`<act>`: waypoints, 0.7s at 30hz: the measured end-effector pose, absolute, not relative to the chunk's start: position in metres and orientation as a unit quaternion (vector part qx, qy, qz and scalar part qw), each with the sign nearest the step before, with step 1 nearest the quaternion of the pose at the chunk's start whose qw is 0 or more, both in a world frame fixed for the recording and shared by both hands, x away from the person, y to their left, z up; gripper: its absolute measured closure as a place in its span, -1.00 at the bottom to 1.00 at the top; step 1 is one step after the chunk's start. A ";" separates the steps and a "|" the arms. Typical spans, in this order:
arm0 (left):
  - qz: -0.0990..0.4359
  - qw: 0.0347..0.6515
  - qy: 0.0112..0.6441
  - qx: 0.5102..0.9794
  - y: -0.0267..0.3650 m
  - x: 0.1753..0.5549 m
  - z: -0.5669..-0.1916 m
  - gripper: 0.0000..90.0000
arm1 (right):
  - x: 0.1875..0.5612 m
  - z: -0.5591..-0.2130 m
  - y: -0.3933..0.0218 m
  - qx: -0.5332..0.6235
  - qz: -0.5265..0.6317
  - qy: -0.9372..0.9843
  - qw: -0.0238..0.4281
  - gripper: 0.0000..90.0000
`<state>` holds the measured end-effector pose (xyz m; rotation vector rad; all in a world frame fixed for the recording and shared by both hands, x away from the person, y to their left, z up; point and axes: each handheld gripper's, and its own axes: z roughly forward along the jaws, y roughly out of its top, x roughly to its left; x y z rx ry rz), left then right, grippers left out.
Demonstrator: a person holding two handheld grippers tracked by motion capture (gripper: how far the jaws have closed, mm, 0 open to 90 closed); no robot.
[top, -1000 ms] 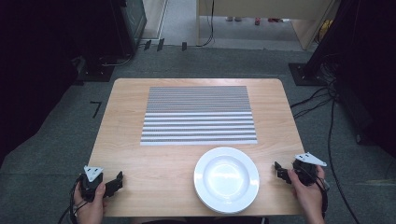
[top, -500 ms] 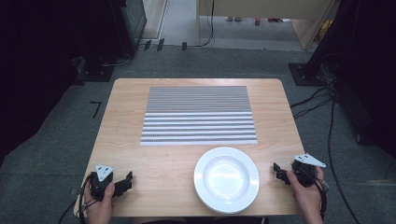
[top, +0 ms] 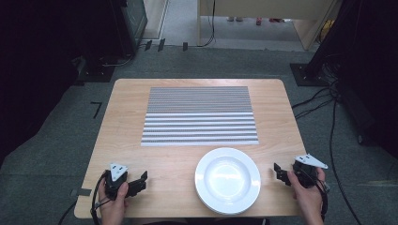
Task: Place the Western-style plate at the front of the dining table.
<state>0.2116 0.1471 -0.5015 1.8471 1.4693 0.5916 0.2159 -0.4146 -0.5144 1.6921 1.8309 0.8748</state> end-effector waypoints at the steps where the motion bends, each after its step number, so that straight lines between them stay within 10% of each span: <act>1: 0.221 0.353 0.560 0.716 0.141 0.213 -0.498 -0.68 | 0.216 -0.512 -0.415 0.624 0.327 0.667 0.244 -0.72; 21: 0.185 0.396 0.520 0.733 0.074 0.231 -0.472 -0.68 | 0.224 -0.497 -0.404 0.639 0.344 0.649 0.231 -0.69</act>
